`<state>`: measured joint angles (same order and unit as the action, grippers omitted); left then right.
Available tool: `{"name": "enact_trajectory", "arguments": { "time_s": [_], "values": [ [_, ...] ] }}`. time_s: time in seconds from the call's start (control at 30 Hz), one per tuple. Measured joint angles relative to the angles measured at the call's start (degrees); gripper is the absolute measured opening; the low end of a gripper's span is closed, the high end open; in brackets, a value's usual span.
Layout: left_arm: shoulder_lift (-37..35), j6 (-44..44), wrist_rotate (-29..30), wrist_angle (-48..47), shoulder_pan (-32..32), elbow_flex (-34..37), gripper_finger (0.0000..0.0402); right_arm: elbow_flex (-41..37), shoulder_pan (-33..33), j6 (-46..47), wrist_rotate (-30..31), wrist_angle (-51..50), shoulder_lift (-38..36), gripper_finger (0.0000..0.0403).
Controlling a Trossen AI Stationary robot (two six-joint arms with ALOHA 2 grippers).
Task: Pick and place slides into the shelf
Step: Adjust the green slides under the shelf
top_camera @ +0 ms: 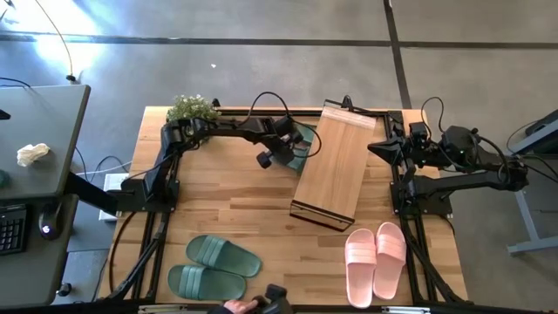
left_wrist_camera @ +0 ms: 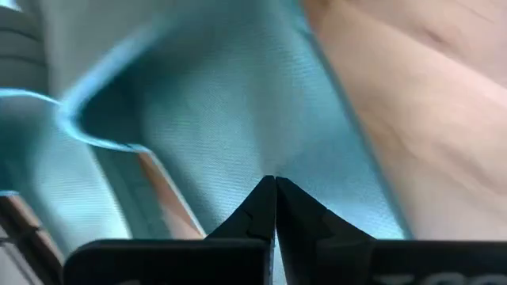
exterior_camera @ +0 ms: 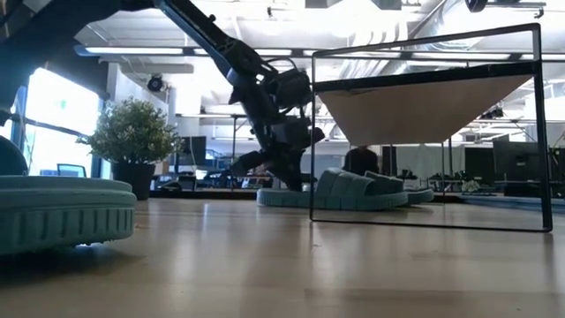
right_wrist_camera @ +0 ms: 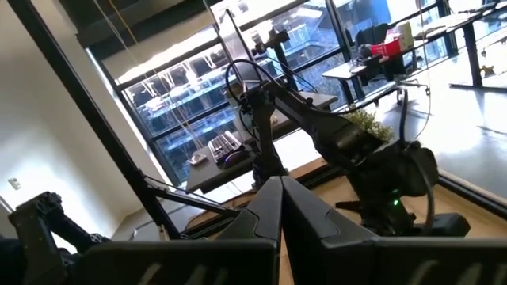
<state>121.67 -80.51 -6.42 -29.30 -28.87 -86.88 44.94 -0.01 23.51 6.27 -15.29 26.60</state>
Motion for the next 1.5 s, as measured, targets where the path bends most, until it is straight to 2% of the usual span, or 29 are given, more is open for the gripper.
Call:
{"name": "enact_trajectory", "arguments": {
  "time_s": [0.33, 0.5, 0.87, 1.07, 1.3, 1.5],
  "values": [
    [2.09, 2.94, 0.24, -4.28, -0.06, -4.4, 0.0, 0.01, 0.0, 0.67, -0.05, 0.01, 0.01, 0.0],
    [3.38, 6.05, -2.79, -7.24, -1.5, -8.4, 0.0, 0.01, 0.0, 1.11, 0.0, 0.02, 0.01, 0.0],
    [6.62, 8.79, -4.5, -14.37, -3.03, -14.13, 0.0, 0.01, 0.0, 2.02, 0.1, 0.02, 0.01, 0.0],
    [6.62, 8.81, -4.67, -15.96, -2.99, -14.85, 0.0, -0.01, 0.0, 2.0, 0.08, 0.0, 0.01, 0.0],
    [6.62, 8.51, -5.15, -23.92, -3.01, -14.83, 0.0, -0.01, 0.0, 1.94, 0.02, 0.0, 0.01, 0.0],
    [7.48, 11.42, -4.52, -24.72, -3.03, -15.03, 0.0, -0.01, 0.02, 1.55, 0.0, 0.0, 0.01, 0.0]
  ]
}}
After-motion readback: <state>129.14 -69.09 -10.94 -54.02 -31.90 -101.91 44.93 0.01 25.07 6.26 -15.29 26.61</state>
